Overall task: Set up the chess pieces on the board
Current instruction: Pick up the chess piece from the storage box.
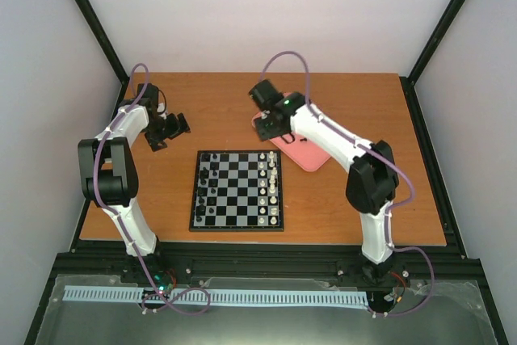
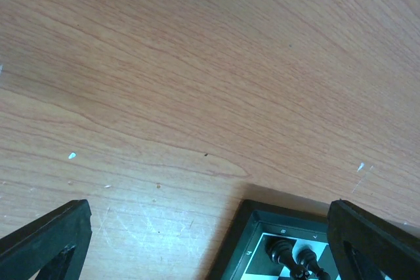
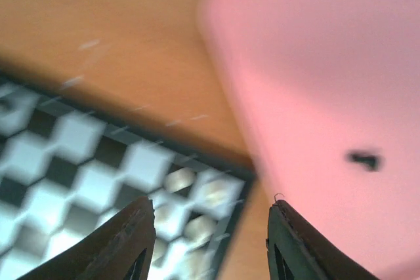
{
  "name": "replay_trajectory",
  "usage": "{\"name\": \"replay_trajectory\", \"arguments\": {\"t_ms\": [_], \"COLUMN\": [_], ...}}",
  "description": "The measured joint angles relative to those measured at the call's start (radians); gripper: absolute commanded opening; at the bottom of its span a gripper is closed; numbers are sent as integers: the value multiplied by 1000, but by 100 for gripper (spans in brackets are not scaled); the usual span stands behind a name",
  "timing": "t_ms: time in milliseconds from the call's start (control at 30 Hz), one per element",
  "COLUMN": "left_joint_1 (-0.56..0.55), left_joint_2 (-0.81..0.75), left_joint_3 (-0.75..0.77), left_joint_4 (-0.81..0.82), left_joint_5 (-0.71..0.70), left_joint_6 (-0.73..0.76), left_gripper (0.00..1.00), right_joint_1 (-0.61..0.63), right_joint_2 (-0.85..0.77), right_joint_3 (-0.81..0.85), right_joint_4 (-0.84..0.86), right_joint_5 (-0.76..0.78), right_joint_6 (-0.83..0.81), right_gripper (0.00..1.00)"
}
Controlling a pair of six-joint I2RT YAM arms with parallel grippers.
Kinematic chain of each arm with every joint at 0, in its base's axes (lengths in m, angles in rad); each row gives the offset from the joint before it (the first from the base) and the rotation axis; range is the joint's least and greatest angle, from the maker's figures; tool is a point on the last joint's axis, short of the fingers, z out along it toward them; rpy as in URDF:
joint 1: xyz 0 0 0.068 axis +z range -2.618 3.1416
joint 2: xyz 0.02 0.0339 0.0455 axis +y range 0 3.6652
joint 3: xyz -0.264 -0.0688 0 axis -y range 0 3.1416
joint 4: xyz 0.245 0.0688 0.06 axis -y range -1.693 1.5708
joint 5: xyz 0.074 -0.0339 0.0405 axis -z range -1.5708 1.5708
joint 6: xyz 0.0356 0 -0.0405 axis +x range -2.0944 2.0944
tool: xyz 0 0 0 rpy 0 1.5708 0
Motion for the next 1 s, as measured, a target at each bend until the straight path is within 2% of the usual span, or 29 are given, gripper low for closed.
{"name": "replay_trajectory", "arguments": {"t_ms": [133,267,367,433,733,1000], "left_joint_1": [0,0,0,0,0,0], "left_joint_2": [0,0,0,0,0,0], "left_joint_3": [0,0,0,0,0,0], "left_joint_4": [-2,-3,-3,-3,-3,-3], "left_joint_5": [4,8,9,10,11,11], "left_joint_6": [0,0,0,0,0,0], "left_gripper": [100,100,100,100,100,100], "right_joint_1": [-179,-264,-316,-347,-378,-383], "right_joint_2": [132,251,317,337,335,282], "right_joint_3": [84,122,139,137,88,-25], "right_joint_4": [-40,-56,-67,-73,-48,5], "right_joint_5": [61,80,74,61,46,-7], "right_joint_6": [23,41,49,49,-74,-222], "right_gripper": [52,50,41,40,41,50]}}
